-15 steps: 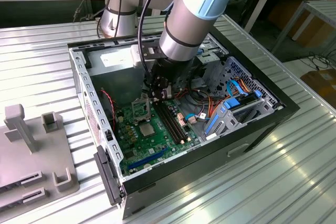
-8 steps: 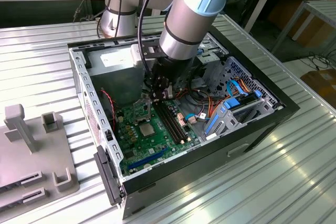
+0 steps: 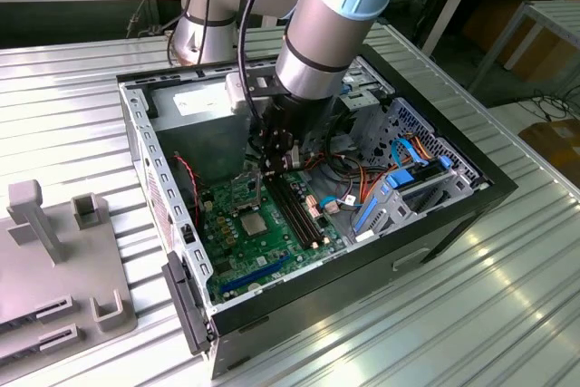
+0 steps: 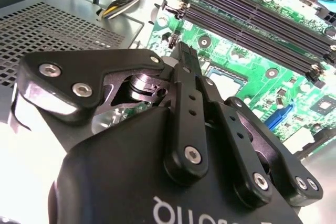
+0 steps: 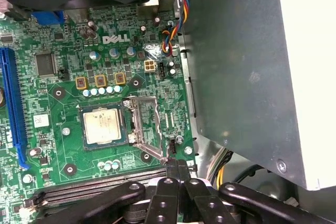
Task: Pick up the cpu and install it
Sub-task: 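Close the cpu cover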
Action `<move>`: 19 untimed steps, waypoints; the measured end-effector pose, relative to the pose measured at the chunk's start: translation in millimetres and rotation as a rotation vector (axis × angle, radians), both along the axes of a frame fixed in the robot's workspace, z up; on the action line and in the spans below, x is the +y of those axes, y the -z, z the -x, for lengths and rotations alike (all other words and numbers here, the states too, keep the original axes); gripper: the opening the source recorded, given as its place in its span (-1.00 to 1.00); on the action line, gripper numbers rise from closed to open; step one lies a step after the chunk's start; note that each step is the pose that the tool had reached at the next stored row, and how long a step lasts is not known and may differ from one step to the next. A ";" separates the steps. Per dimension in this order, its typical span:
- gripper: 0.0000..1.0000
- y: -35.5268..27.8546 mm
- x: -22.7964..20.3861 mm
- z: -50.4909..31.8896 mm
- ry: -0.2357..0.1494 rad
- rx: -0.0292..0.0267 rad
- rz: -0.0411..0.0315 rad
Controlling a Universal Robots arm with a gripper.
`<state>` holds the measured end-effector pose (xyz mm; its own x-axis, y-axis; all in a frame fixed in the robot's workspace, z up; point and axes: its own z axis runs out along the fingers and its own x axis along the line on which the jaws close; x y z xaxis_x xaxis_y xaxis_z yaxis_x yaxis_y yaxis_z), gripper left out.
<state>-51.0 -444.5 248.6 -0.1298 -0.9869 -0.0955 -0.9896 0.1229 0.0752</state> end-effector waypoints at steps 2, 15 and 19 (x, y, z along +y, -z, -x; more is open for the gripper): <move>-0.79 -0.8 0.0 0.4 0.000 0.0000 0.0015; -0.79 -6.0 0.3 8.4 0.000 0.0000 0.0052; -0.79 -9.2 1.2 8.4 0.000 -0.0001 0.0057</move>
